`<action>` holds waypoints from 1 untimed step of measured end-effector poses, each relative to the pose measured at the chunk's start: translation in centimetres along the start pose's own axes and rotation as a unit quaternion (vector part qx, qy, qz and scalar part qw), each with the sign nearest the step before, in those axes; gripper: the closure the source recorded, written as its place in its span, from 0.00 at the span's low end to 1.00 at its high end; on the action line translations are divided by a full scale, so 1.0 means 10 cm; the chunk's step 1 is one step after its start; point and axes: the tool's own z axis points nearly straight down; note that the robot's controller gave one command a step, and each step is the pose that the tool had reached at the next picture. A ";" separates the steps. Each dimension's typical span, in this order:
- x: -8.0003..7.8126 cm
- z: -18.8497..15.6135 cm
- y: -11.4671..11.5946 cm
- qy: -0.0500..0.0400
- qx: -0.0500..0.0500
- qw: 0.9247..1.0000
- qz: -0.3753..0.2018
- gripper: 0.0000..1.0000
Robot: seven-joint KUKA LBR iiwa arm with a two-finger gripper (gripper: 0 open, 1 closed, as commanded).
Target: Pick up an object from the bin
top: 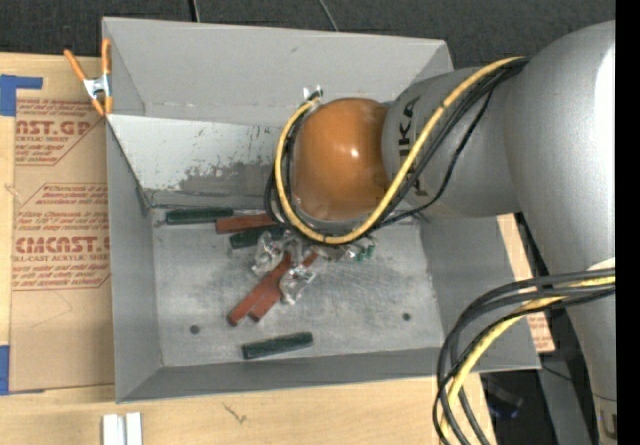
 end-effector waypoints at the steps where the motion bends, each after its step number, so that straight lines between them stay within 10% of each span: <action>1: 0.15 -1.54 0.05 -0.002 0.003 1.000 0.024 1.00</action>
Offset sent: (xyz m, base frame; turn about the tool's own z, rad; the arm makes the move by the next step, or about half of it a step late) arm 0.0000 0.0000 0.0000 0.0000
